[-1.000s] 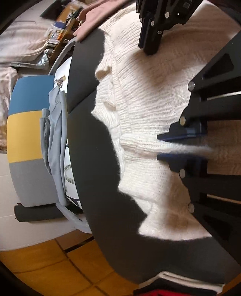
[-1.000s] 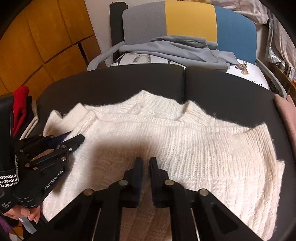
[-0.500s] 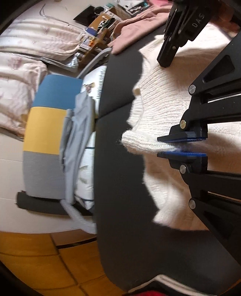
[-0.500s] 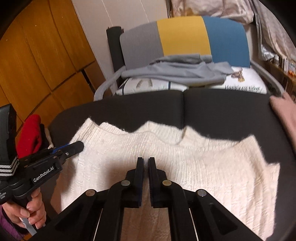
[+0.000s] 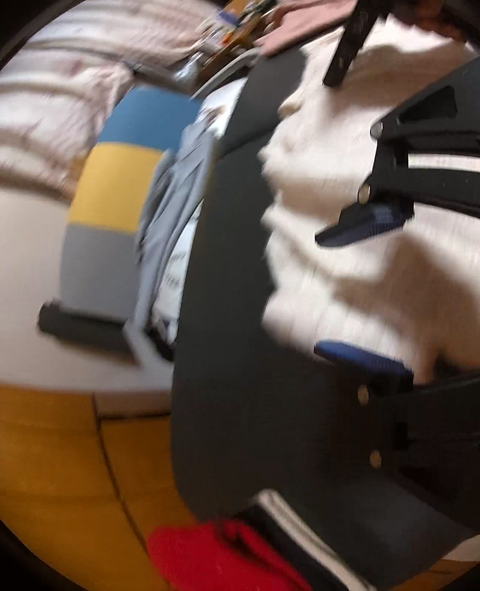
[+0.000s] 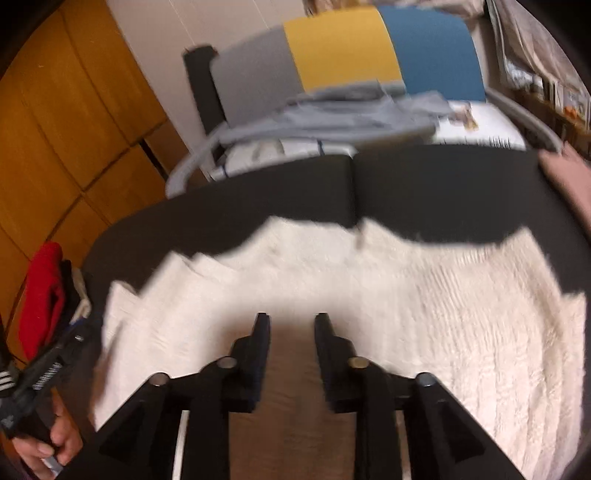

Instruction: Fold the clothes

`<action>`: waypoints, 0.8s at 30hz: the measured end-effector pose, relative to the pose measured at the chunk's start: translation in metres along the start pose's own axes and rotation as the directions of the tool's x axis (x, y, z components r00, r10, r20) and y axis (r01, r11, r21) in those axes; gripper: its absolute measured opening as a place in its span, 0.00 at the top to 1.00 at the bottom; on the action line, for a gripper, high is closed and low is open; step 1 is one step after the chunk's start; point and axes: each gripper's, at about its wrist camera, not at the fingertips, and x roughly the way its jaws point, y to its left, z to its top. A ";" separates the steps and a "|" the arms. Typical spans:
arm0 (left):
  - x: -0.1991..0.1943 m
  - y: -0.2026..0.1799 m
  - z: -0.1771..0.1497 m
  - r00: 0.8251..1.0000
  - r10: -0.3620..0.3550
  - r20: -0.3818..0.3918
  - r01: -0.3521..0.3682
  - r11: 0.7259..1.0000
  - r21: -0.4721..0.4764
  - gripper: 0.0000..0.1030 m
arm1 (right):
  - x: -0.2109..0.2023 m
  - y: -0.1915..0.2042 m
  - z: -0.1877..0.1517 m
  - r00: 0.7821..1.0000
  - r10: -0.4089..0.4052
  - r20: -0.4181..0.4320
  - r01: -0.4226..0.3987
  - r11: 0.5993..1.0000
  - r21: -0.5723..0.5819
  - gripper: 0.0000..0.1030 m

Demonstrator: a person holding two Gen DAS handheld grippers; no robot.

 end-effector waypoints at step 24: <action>0.062 -0.026 0.019 0.962 -0.191 -0.193 0.228 0.955 0.188 0.81 | 0.074 0.076 -0.009 0.972 -0.147 -0.182 0.109 0.973 -0.203 0.81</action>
